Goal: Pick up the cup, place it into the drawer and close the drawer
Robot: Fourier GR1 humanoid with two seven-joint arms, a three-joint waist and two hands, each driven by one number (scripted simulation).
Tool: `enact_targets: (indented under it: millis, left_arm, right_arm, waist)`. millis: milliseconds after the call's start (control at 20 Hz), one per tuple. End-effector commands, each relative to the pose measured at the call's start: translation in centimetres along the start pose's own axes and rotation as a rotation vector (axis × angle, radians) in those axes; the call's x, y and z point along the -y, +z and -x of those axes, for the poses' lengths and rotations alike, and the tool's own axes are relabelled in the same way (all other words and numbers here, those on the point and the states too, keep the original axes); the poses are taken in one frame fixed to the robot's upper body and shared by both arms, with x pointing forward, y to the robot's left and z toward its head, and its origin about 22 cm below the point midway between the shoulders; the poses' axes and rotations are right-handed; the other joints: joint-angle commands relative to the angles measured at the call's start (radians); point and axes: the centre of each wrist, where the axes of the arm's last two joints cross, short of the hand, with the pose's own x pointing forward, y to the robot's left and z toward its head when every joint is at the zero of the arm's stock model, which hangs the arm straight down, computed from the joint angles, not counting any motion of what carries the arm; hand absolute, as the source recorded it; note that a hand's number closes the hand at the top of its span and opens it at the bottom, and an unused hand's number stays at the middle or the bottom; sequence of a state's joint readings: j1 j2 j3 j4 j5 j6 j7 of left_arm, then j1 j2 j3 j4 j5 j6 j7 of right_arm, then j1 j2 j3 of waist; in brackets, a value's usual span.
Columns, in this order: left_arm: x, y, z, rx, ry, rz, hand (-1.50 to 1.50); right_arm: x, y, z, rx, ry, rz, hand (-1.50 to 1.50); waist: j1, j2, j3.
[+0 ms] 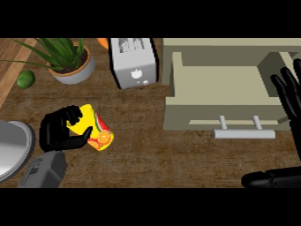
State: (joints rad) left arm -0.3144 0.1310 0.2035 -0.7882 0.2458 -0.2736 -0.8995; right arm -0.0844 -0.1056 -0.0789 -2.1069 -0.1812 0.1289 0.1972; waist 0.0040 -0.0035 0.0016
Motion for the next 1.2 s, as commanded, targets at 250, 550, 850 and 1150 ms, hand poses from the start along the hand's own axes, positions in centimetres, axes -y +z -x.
enact_targets:
  millis: [250,550,850,1150]
  left_arm:
    - [6.2,-3.9,-5.0,0.034,0.062,0.173,1.5]
    - [12.0,-8.3,-8.7,0.043,0.108,0.168,1.5]
    - [16.9,-10.8,-11.2,0.063,0.083,0.216,1.5]
    - [18.8,-17.1,-14.2,0.063,0.018,0.221,1.5]
  right_arm:
    - [0.7,0.6,0.6,-0.002,-0.004,-0.002,-1.5]
    - [0.1,0.5,2.0,0.006,0.001,0.001,-1.5]
    - [0.5,-0.6,1.5,-0.009,0.02,-0.016,-1.5]
    - [-0.5,-1.8,0.4,-0.002,0.014,0.013,-1.5]
  waist:
    - [0.001,-0.001,-0.001]
    - [-0.003,0.002,-0.001]
    - [-0.006,0.003,-0.001]
    - [-0.01,0.005,-0.002]
